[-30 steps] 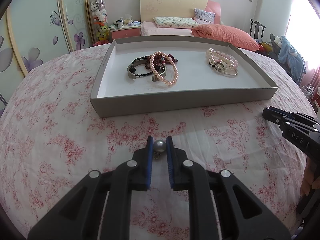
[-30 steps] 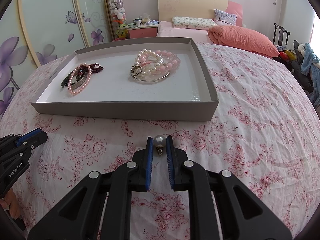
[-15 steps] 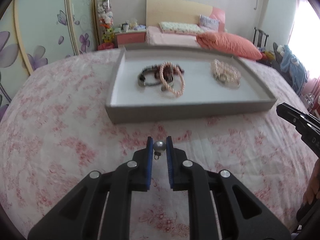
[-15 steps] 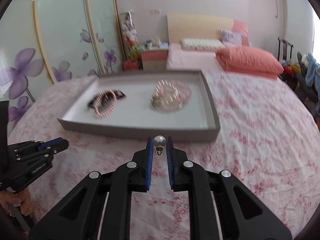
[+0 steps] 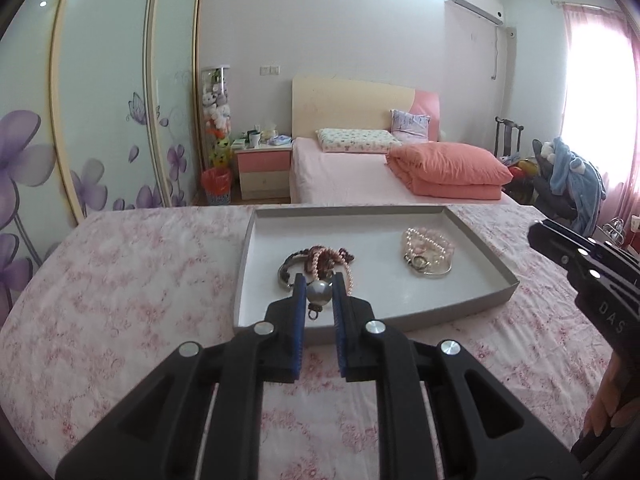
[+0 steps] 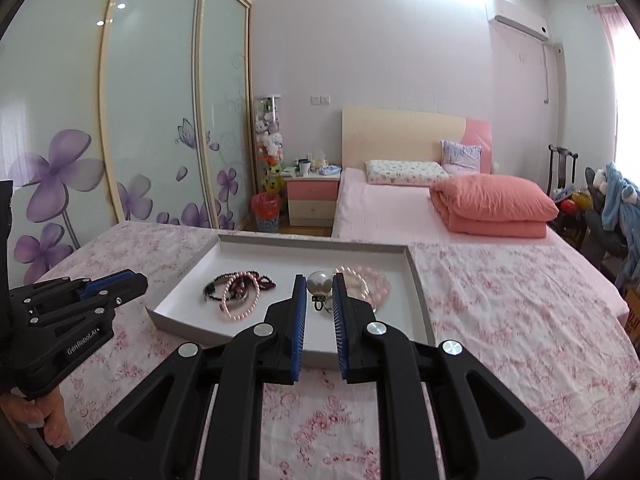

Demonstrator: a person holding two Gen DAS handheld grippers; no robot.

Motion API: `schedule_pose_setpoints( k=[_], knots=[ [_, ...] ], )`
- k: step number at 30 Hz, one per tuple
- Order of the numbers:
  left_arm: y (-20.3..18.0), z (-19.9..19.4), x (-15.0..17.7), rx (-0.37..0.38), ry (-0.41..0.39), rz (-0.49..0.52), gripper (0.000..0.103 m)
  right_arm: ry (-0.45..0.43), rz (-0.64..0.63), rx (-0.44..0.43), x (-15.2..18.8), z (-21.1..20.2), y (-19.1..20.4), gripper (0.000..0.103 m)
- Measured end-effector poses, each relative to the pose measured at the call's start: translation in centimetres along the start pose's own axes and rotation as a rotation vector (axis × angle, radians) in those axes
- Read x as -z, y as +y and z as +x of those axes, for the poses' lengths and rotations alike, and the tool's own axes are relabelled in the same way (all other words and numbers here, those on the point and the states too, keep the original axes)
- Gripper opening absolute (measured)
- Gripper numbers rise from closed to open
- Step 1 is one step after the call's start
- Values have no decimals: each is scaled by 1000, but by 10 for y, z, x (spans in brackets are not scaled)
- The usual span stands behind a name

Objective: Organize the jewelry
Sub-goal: 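Carry both pearl earrings over the tray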

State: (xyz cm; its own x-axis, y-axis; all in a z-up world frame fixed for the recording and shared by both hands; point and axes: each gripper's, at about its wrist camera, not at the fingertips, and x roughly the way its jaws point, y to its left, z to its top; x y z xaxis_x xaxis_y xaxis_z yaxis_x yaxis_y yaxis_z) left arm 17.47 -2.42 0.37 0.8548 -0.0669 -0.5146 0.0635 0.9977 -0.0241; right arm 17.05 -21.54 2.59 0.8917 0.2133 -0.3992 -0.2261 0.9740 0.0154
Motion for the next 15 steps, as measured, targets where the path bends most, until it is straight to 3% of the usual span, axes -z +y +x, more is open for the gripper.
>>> schedule_pose_setpoints(
  k=[15],
  knots=[
    [-9,21,-17,-3,-9,17,14,-28,24,1,-12,16,-6,14]
  ],
)
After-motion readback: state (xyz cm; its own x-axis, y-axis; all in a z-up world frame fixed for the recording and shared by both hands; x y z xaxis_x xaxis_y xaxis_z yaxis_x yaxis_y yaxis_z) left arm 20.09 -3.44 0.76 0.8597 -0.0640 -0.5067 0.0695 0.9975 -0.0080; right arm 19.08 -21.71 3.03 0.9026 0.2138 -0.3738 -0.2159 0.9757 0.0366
